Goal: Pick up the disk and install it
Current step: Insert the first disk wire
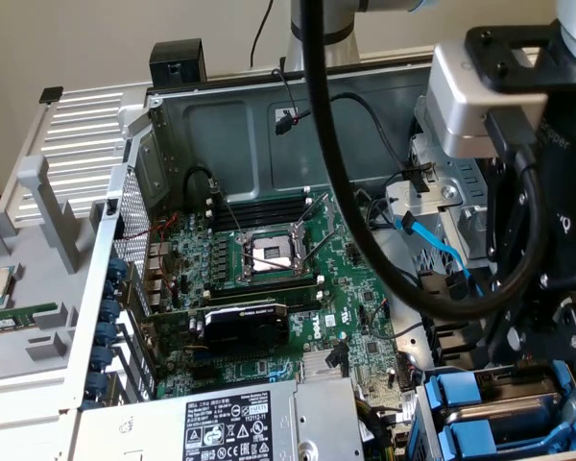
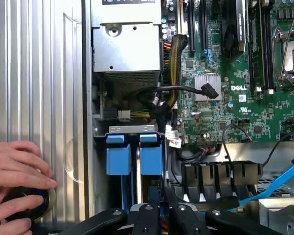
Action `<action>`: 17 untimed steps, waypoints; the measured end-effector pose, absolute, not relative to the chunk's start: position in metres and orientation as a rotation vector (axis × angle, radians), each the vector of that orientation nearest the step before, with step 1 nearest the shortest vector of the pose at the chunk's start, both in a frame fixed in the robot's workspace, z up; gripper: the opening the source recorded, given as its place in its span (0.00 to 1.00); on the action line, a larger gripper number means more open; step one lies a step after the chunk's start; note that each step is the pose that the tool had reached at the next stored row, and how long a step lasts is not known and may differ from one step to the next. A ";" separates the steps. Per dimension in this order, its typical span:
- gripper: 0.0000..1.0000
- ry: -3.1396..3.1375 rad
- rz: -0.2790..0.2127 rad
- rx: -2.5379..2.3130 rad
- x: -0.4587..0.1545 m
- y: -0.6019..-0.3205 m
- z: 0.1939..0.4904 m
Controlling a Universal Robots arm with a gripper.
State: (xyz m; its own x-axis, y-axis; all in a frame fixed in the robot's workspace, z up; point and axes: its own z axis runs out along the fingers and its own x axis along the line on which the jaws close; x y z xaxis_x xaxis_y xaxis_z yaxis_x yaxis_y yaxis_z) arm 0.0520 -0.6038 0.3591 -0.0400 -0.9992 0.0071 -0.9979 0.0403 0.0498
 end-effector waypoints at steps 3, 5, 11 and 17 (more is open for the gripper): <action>0.16 -2.228 -0.043 2.163 0.052 -0.604 0.356; 0.16 -2.220 -0.039 2.173 0.051 -0.605 0.354; 0.16 -2.199 -0.029 2.205 0.050 -0.605 0.352; 0.16 -2.190 -0.027 2.216 0.050 -0.605 0.351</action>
